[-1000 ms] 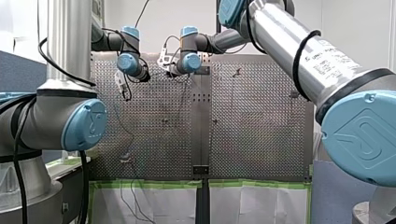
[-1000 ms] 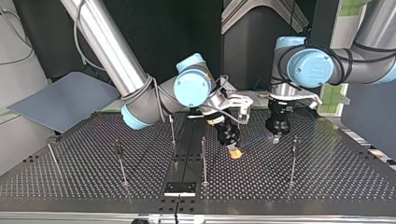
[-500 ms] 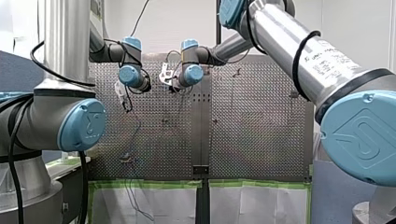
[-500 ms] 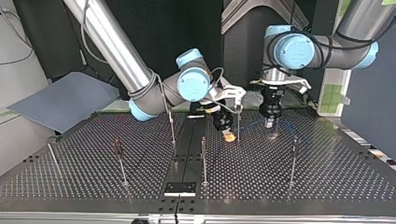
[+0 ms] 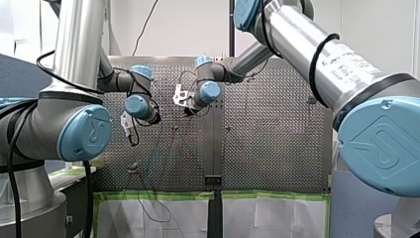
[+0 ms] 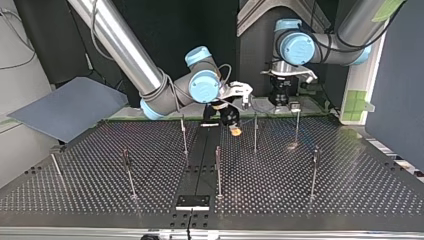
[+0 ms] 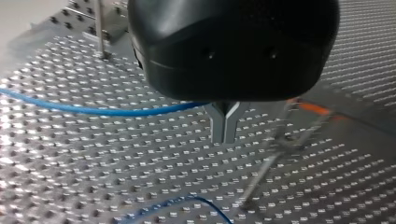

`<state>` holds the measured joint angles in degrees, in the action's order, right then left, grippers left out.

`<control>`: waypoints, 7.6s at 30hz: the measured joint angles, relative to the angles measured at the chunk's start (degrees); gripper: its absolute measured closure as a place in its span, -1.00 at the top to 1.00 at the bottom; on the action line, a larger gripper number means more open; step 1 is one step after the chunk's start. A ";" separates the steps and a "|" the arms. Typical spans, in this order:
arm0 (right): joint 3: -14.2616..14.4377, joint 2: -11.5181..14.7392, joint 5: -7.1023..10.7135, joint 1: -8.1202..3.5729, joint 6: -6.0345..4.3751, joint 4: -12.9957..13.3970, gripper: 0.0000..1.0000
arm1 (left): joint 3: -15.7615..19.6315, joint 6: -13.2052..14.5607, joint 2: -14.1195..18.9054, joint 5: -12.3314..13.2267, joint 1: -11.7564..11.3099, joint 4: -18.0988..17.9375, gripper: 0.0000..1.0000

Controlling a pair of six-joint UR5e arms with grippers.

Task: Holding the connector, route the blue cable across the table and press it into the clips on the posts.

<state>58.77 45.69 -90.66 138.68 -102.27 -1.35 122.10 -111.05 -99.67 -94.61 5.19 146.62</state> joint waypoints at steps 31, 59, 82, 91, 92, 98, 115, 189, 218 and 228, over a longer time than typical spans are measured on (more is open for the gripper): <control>7.29 -2.19 0.28 -0.75 0.05 7.89 -1.00 | -0.24 -2.23 -9.72 4.90 -1.45 -9.89 -1.00; 7.29 -2.76 0.73 -3.89 -1.31 9.97 -1.00 | -8.83 -2.69 -14.37 7.82 -4.64 -9.11 -1.00; 7.12 -2.74 1.22 -6.21 -1.12 9.93 -1.00 | -8.82 2.28 -14.24 4.95 -2.53 -3.59 1.00; 7.12 -2.74 1.68 -7.12 -1.03 9.81 -1.00 | -5.99 6.49 -11.13 0.00 -0.66 1.40 1.00; 7.12 -2.74 1.73 -7.20 -1.01 9.81 -1.00 | -5.45 6.61 -10.57 -0.58 -0.38 1.95 1.00; 7.11 -2.74 2.63 -7.39 -0.96 9.81 -1.00 | -2.94 5.98 -7.64 -1.37 1.90 4.13 1.00; 7.11 -2.74 3.47 -7.87 -0.85 9.79 -1.00 | -2.67 0.80 -4.17 -1.89 9.72 -2.39 1.00; 8.22 5.40 4.49 -9.69 -0.48 2.43 -1.00 | -21.67 -0.76 -12.85 -12.57 15.99 10.82 -1.00; 11.35 20.52 4.70 -9.81 0.23 -1.17 -1.00 | -21.86 -0.65 3.92 -9.68 15.64 14.38 -1.00; 11.40 26.21 4.70 -9.81 0.32 -1.39 -1.00 | -23.58 -1.20 7.48 -7.10 14.39 13.99 -1.00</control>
<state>70.17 71.90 -85.97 128.88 -101.95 -2.74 98.52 -112.25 -92.19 -101.70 19.57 160.61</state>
